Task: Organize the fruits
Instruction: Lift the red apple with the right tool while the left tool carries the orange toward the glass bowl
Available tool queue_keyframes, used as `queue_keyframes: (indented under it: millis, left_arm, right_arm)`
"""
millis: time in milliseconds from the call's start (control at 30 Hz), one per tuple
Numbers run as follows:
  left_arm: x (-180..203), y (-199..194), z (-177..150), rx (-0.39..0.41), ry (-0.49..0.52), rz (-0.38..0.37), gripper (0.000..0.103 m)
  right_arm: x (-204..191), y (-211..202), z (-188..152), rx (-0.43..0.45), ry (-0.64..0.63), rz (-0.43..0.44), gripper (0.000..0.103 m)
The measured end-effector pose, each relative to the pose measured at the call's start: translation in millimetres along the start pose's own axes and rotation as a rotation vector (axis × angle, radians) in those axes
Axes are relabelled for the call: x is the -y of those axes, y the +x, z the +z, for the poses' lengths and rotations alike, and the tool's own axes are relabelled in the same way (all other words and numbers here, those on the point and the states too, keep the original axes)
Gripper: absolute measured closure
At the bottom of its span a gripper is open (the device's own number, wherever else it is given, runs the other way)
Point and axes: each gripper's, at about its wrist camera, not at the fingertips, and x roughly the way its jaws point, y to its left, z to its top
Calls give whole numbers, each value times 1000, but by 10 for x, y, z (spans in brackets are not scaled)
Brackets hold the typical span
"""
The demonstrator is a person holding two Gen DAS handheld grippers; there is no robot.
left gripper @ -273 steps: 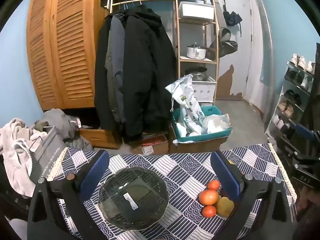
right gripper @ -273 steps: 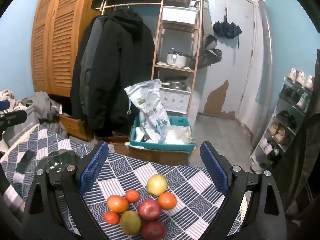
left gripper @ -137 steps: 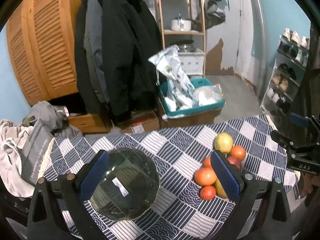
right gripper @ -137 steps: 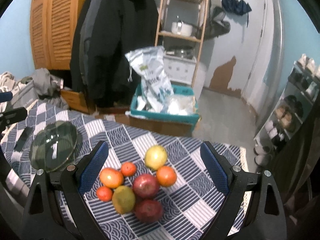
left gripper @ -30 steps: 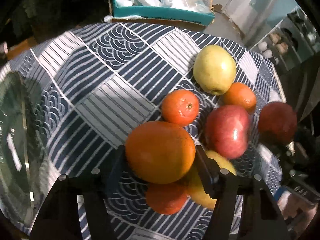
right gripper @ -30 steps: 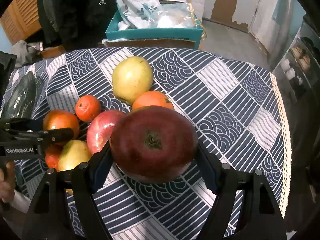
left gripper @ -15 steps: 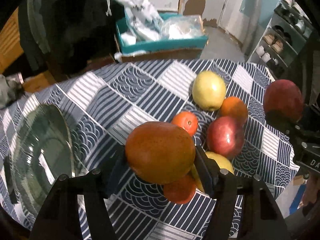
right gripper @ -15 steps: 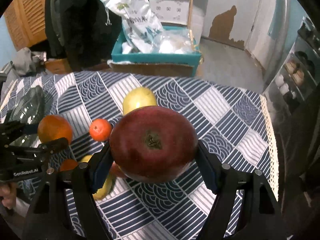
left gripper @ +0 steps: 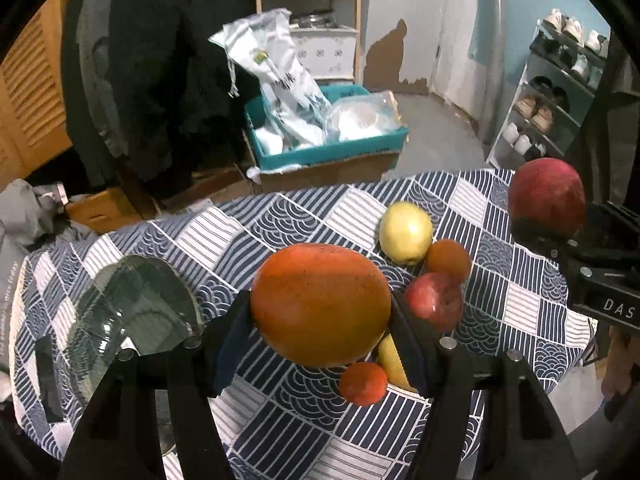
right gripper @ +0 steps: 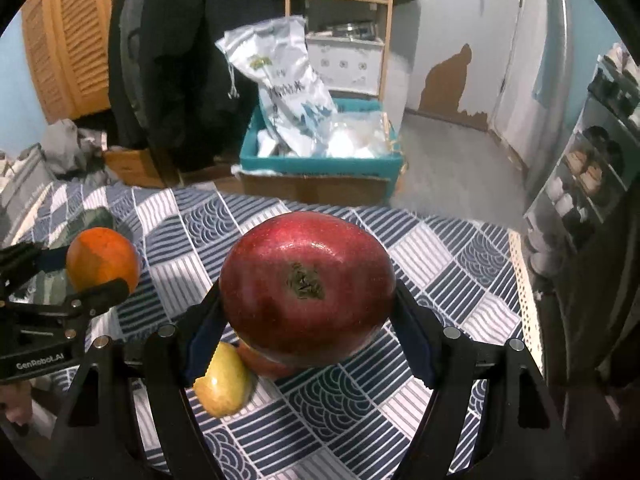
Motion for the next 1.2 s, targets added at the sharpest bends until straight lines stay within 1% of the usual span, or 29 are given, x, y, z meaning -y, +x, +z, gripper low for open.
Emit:
queue_keyframes:
  millis: [267,400,700,867,967,1200]
  left_arm:
    - [-200,-397,90,74,-40,16,35]
    - [-277,-572,118,111,-47,25,35]
    - [-463,-819,100,160,-63,52,35]
    - [-619,-884,75,176,-85,90,35]
    - [-746,-889,50,174,-111,98,35]
    - [-1009,-905,-30,166,-158,128,35]
  right_arm:
    - [-108,-271,126,70,-20,-5,26]
    - [-176,-391,181,103,-24,11,26]
    - [-371,-583,287,150,-40,44,26]
    - [-527,-641,362,170,-54,66,26]
    - [-623,-654,394,177,-66,78,26]
    - [-927,-557,479,160,-99,118,26]
